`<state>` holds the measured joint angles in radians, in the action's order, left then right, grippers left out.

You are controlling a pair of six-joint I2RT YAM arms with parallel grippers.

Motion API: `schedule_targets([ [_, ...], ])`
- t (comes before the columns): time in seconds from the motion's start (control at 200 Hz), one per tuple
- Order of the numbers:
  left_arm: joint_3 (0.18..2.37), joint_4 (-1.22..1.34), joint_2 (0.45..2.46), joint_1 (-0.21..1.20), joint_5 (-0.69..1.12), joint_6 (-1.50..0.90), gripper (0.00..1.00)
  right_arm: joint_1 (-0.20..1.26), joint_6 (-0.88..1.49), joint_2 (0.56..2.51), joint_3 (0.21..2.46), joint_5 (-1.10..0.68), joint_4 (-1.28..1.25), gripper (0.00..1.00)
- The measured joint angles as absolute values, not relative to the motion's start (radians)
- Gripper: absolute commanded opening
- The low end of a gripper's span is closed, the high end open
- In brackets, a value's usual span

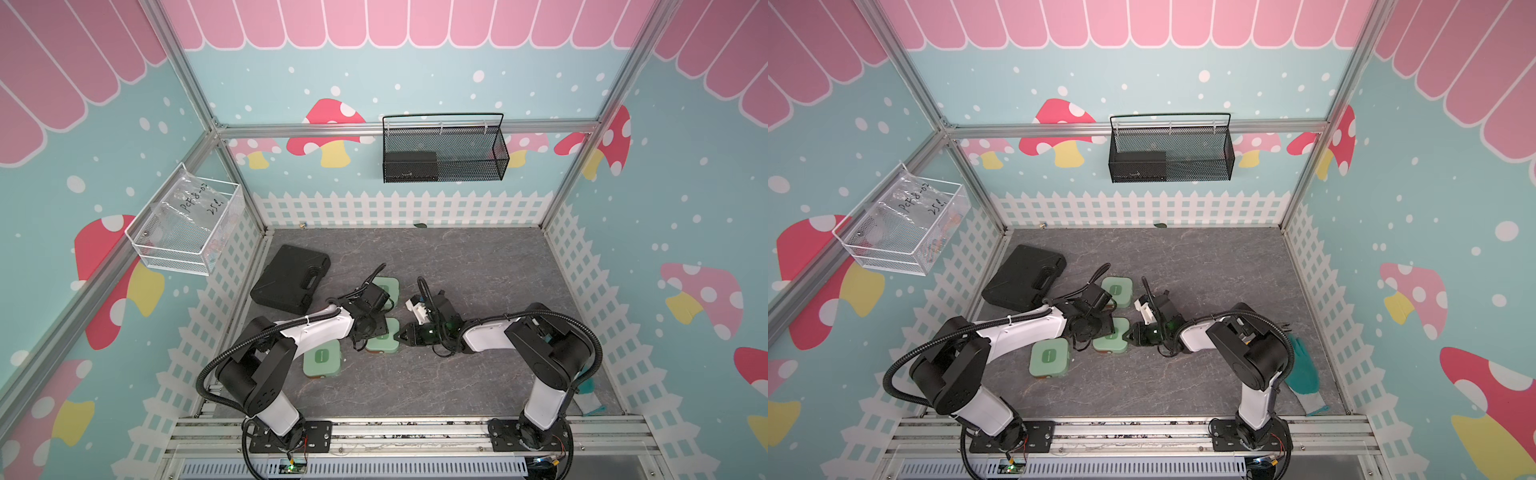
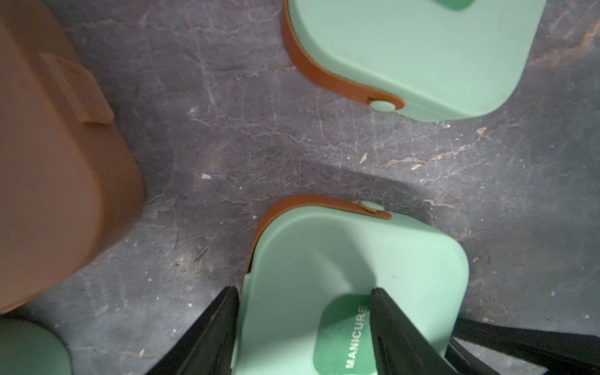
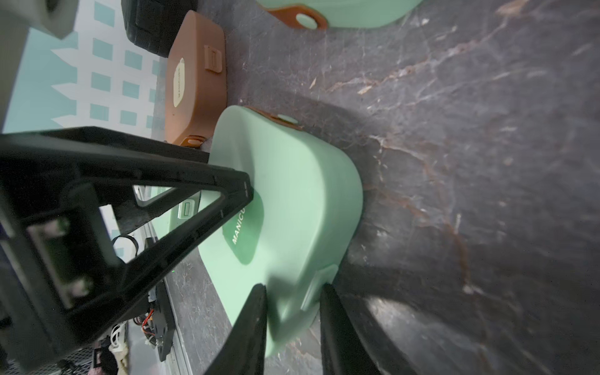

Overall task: Organize nail clipper sets
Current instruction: Close the storage box at the center of the board, then reset both arms

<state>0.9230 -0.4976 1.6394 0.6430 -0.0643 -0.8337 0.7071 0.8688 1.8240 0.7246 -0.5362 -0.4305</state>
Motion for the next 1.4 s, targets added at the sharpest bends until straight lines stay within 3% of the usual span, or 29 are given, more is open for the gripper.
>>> schedule_targets([
  [0.305,0.917,-0.502,1.637,0.644,-0.1,-0.853,0.64,0.7,0.875,1.866,0.747,-0.577,-0.47,0.3],
  [0.595,0.916,-0.5,1.615,0.643,-0.093,-0.838,0.64,0.682,0.753,1.826,0.783,-0.569,-0.334,0.48],
  [0.811,0.995,-0.609,1.547,0.562,-0.115,-0.762,0.67,0.568,0.54,1.602,0.87,-0.384,-0.002,0.56],
  [0.931,1.073,-0.6,1.421,0.465,-0.207,-0.715,0.68,0.448,0.418,1.439,0.899,-0.253,0.054,0.58],
  [1.001,1.088,-0.546,1.343,0.398,-0.288,-0.678,0.68,0.371,0.345,1.353,0.895,-0.137,0.05,0.65],
  [1.086,1.054,-0.426,1.276,0.317,-0.407,-0.599,0.68,0.316,0.263,1.252,0.812,0.083,-0.064,0.91],
  [1.191,0.868,-0.117,1.243,0.254,-0.542,-0.436,0.63,0.294,0.103,1.143,0.535,0.271,-0.395,0.92],
  [1.241,0.732,0.083,1.258,0.245,-0.59,-0.336,0.73,0.28,0.019,1.147,0.376,0.303,-0.604,0.99],
  [1.296,0.572,0.312,1.308,0.241,-0.621,-0.236,0.81,0.26,-0.056,1.214,0.218,0.337,-0.807,0.99],
  [1.401,0.385,0.517,1.394,0.222,-0.661,-0.113,0.81,0.205,-0.098,1.359,0.089,0.341,-0.965,1.0],
])
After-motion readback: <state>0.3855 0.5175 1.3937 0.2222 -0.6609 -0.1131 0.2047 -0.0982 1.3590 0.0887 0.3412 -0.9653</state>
